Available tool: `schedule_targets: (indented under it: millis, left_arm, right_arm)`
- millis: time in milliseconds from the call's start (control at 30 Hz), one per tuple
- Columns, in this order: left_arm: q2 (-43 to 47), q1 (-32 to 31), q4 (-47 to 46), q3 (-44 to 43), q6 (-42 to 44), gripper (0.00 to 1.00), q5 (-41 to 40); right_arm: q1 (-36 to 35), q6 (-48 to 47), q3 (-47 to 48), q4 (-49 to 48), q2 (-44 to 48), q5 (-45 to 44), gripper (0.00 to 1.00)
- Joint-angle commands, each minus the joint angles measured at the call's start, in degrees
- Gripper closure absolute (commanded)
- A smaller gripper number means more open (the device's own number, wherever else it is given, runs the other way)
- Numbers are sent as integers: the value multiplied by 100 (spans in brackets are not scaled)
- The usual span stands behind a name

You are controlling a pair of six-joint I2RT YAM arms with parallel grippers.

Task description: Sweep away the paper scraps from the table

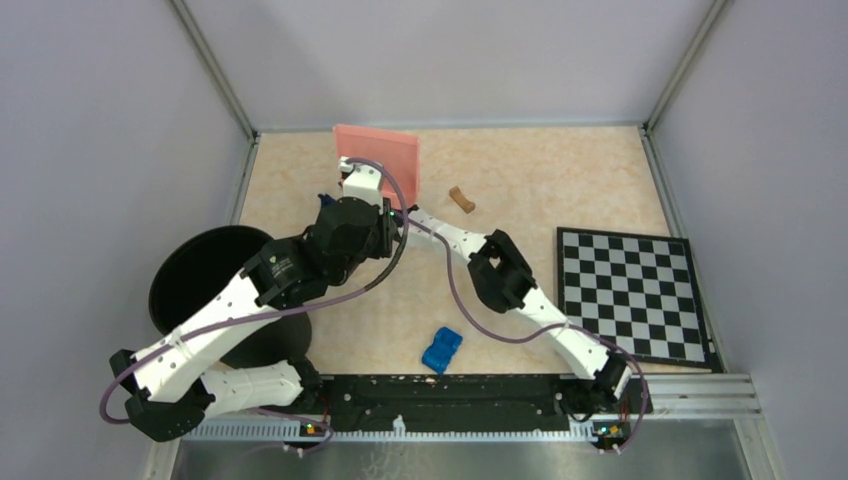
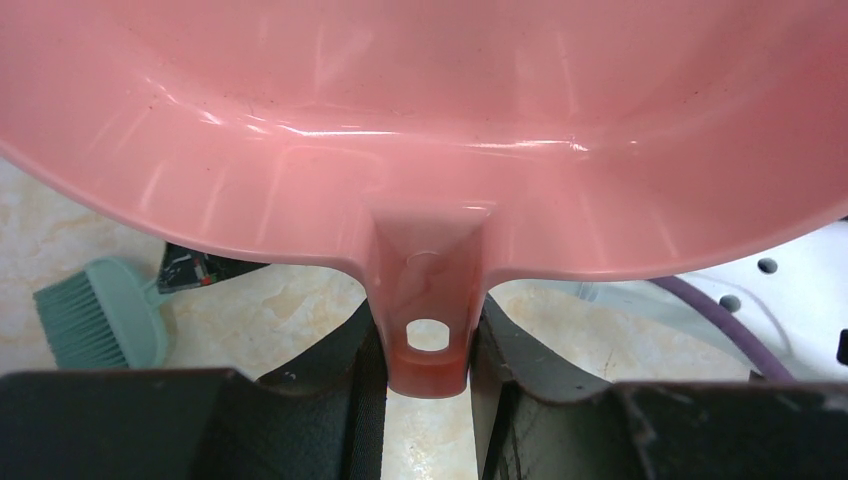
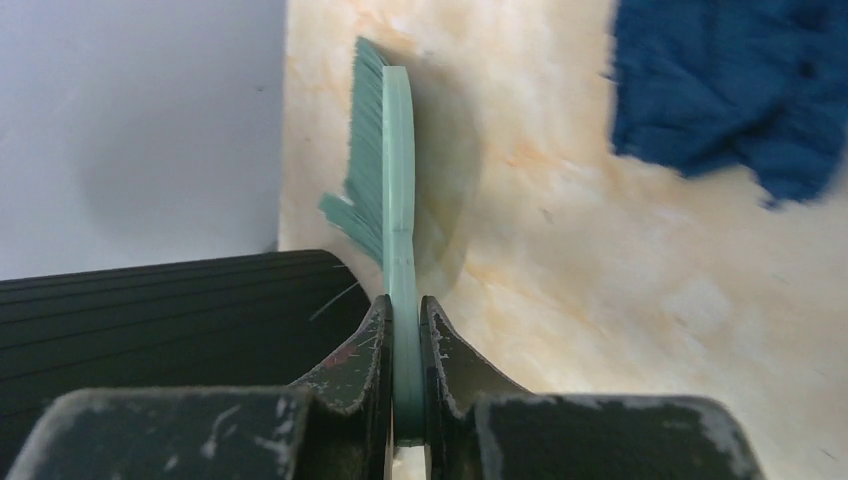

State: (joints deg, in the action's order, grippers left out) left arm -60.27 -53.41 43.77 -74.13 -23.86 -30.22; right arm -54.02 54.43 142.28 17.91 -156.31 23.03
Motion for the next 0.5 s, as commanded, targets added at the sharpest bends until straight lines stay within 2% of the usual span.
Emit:
schedule_targets:
  millis: [0,100,300,467]
  left_arm:
    - [135,-21,-226,43,-58,100,59]
    - [95,-21,-180,17,-40,100,70]
    - [-40,-21,483,-445,88,100,-224]
    - [46,-21,535,-520,179,100,-309]
  right_arm:
    - [236,-606,-808,790,877,-427,100]
    - [442,-877,-1727,912,1561,-543,100]
    - [1039,-1616,-3856,864,3113,-322,100]
    - [1294,-2133,-4966,345,4188,640,100]
